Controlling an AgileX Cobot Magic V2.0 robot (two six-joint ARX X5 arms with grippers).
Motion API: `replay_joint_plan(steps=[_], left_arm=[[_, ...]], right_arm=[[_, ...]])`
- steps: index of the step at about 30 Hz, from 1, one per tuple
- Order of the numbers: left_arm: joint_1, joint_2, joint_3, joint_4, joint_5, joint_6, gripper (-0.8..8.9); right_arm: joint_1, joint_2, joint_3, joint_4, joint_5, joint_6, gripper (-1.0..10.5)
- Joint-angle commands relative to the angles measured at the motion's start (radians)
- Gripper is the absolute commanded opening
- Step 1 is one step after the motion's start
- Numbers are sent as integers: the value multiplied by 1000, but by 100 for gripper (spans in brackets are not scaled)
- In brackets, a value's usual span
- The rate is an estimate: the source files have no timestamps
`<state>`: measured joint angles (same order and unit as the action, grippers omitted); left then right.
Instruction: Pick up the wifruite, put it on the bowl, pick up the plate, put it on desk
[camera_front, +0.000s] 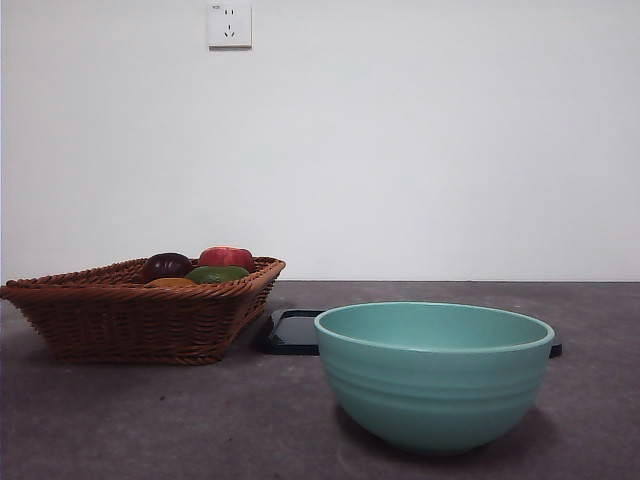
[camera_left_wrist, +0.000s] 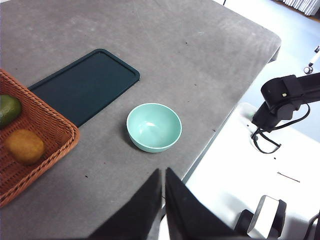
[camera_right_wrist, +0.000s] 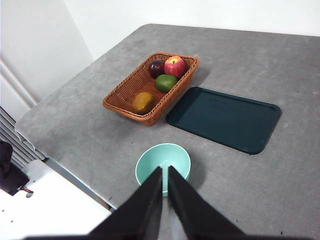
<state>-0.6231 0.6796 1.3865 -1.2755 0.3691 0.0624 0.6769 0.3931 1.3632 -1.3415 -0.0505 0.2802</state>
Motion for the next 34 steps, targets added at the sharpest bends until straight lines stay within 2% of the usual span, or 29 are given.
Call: replay_joint_plan(steps=[1,17,23,26,31,34], left_arm=[[-6,6,19,15,3,-3,10],[5,6,19,15,3,-3,10],[123,5,-9,50,2,-13,10],[245,-29,-124,232,2,-25,10],[428,-167,-511,754,-6,-80,9],[496,-257,-745,977,-82,-114,10]], right_arm=[[8,2,15,-69,2,-8,8],[8,2,16,-69,0,-7,8],[8,2,16,-69,0,-7,8],[8,2,16,-69,0,-7,8],[8,2,16,-69,0,-7,8],[8,2,16,-69,0,-7,8]])
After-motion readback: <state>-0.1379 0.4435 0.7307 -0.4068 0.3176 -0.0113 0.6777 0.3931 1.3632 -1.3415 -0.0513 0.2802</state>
